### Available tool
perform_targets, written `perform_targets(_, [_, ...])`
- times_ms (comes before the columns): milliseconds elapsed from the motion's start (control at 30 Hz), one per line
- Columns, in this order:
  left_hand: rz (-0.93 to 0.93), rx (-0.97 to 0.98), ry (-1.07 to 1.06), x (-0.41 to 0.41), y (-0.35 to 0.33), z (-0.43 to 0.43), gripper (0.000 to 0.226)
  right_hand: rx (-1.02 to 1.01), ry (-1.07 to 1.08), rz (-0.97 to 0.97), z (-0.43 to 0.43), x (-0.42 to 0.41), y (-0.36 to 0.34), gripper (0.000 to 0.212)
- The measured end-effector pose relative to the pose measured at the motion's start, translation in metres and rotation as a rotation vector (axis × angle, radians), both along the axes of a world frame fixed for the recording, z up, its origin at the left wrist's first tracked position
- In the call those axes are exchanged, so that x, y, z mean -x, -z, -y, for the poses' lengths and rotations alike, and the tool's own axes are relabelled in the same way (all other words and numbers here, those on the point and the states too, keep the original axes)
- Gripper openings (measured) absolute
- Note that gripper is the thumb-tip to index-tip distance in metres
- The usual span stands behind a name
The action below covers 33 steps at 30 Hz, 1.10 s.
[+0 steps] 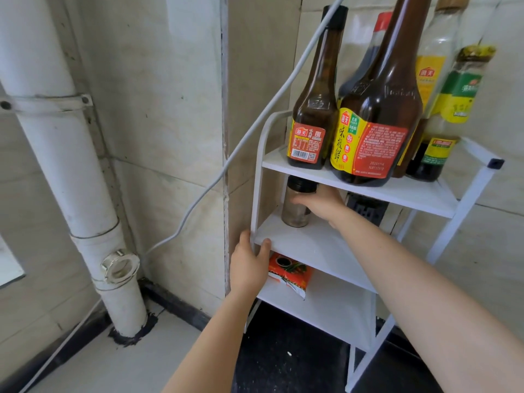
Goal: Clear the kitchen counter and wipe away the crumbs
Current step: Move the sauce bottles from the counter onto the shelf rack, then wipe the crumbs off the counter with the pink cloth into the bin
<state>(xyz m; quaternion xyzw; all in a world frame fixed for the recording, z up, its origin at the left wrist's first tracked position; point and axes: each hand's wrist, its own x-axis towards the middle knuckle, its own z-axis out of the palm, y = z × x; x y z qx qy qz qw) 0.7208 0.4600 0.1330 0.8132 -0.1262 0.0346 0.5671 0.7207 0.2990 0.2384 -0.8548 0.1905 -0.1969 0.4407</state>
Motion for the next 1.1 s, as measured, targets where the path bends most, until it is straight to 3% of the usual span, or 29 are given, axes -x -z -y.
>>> perform_targets(100, [0.003, 0.003, 0.009, 0.001, -0.004, -0.003, 0.026, 0.078, 0.068, 0.079, -0.009, 0.015, 0.008, 0.031])
perform_targets(233, [0.067, 0.006, -0.027, 0.011, -0.004, -0.018, 0.03, 0.193, 0.15, 0.165, -0.035, 0.04, 0.032, 0.046])
perform_targets(433, [0.2, 0.033, -0.186, 0.038, 0.006, -0.078, 0.029, 0.307, -0.128, 0.256, -0.108, 0.059, 0.061, 0.041])
perform_targets(600, [0.225, -0.145, -0.375, 0.057, 0.027, -0.169, 0.032, 0.307, -0.363, 0.133, -0.192, 0.049, 0.09, 0.042])
perform_targets(833, [-0.011, -0.504, -0.633, 0.089, 0.076, -0.307, 0.038, 0.449, -0.695, -0.141, -0.311, 0.038, 0.145, 0.048])
perform_targets(1100, [0.053, -0.824, -0.759, 0.052, 0.055, -0.433, 0.052, 0.667, -0.875, -0.134, -0.436, -0.019, 0.138, 0.058])
